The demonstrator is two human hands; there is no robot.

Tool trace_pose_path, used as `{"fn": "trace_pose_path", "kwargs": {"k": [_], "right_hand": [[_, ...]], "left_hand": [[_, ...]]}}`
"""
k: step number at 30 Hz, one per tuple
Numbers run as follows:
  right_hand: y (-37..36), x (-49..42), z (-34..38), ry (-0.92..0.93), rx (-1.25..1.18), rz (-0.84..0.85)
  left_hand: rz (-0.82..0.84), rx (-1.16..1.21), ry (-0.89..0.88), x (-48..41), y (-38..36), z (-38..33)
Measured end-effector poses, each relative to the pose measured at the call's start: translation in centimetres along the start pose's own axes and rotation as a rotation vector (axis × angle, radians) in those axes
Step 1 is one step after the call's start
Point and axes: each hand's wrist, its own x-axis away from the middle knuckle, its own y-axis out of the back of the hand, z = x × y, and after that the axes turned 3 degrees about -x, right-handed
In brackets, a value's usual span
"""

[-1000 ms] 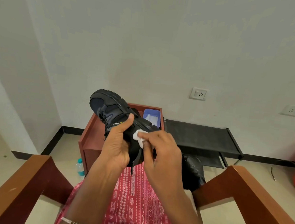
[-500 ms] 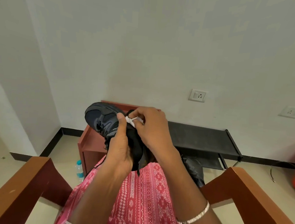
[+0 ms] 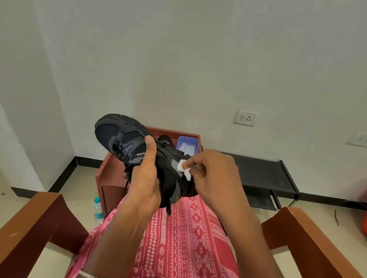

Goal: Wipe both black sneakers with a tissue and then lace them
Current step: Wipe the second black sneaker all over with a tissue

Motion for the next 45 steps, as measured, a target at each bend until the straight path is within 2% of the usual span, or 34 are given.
{"fn": "trace_pose_path", "kwargs": {"k": [5,8,13,17,22,28,34,39,42,45], "right_hand": [[-1.6,-3.1,0.4,0.146,-0.073,-0.11],[-2.3,-3.5,-0.2,0.229,-0.164,-0.155],[-2.8,-0.1,-3.0,0.353,-0.065,-0.333],[-3.4,1.7,-4.9,0.297,-0.092,-0.351],[-4.1,-0.7,-3.1,0.325,-0.154,-0.435],[-5.3,-1.4,-1.8,0.335,-0.156,-0.379],[-6.2,2.8,-4.3,0.272,-0.159,-0.434],[-5.9,1.6,-2.9,0.261,-0.114,-0.505],[-5.5,-0.5,-0.6,0.264,-0.039,-0.451],[-5.1,-2.4,0.8,0.22,-0.037,-0.294]], "left_hand": [[0.118,0.034,-0.028,1.0,-1.0,0.4],[0.108,0.062,-0.033,0.9,-0.7,0.1],[0.059,0.072,-0.005,0.7,-0.1,-0.7],[0.001,0.092,-0.03,0.4,0.1,-1.1],[0.011,0.097,0.018,0.7,-0.1,-0.8],[0.089,0.145,0.052,1.2,-0.4,-0.9],[-0.072,0.098,-0.026,0.1,0.4,-1.3],[-0.036,0.113,0.025,0.3,0.0,-0.8],[0.0,0.107,-0.007,0.5,-0.2,-0.2],[-0.017,0.1,-0.044,0.9,-0.7,0.3]]}}
